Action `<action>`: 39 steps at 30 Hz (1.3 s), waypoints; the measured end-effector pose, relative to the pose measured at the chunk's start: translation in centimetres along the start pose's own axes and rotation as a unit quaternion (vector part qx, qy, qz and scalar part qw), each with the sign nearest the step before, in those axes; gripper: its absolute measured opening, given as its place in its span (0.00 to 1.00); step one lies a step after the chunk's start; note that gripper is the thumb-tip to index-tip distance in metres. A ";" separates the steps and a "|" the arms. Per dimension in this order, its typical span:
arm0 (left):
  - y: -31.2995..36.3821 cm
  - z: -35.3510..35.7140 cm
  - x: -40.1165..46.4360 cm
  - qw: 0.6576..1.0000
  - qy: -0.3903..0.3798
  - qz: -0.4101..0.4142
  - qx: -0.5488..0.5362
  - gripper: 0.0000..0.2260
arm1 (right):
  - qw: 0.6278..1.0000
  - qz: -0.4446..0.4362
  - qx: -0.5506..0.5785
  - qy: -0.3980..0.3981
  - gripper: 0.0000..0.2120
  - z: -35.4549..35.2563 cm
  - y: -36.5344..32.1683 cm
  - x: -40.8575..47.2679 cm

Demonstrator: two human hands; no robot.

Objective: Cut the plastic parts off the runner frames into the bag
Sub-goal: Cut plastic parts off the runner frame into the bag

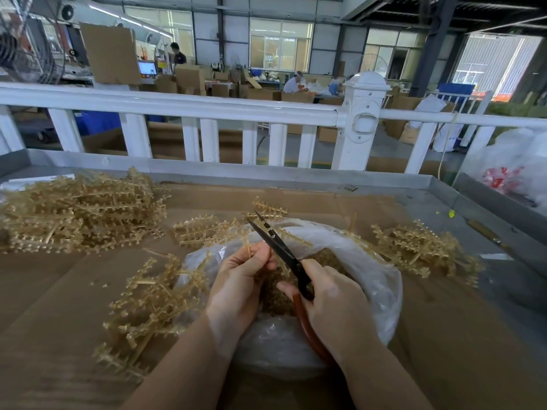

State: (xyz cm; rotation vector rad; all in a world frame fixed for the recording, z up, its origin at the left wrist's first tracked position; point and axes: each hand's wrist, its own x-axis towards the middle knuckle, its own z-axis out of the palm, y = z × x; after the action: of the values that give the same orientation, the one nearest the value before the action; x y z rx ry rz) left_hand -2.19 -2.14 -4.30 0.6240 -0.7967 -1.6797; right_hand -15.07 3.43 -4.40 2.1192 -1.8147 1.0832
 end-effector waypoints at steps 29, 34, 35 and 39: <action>0.2 0.2 -0.3 0.998 0.048 -0.015 -0.028 0.07 | 1.000 0.012 -0.006 0.007 0.18 0.3 0.1 -0.2; 0.4 0.2 -0.4 0.996 0.070 -0.022 -0.044 0.17 | 1.000 0.012 -0.005 -0.022 0.21 0.3 0.1 -0.3; 0.3 0.1 -0.3 0.996 0.074 -0.017 -0.049 0.15 | 1.000 0.011 -0.006 -0.022 0.21 0.4 0.1 -0.3; 0.3 0.2 -0.2 0.994 0.098 0.032 -0.023 0.14 | 1.000 0.016 -0.014 -0.020 0.21 0.4 0.2 -0.4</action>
State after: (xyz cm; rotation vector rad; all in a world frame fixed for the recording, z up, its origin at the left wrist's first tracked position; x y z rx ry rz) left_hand -2.13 -1.91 -3.90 0.7123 -0.6303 -1.5481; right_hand -15.05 3.44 -4.96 2.1171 -1.8769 1.0223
